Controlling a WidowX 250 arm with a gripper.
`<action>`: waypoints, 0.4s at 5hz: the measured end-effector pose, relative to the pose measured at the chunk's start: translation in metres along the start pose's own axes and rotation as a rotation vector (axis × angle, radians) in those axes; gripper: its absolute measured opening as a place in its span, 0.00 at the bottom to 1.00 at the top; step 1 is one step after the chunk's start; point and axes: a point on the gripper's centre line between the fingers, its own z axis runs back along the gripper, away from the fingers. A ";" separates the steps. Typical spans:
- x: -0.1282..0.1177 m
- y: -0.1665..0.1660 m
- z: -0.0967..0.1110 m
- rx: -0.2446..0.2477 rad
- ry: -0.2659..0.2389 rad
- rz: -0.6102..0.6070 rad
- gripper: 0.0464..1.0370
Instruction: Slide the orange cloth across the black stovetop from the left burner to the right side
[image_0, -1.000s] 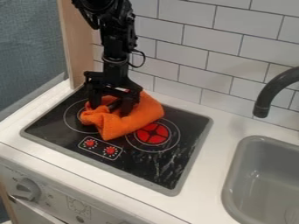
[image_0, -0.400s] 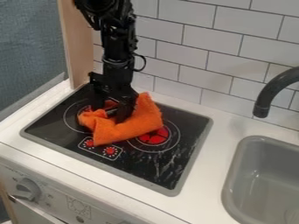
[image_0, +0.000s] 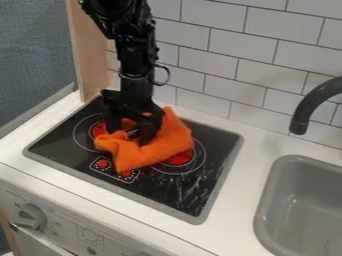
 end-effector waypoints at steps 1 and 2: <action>-0.004 -0.026 -0.001 0.003 -0.002 -0.055 0.96; -0.010 -0.042 -0.001 0.010 -0.005 -0.081 0.96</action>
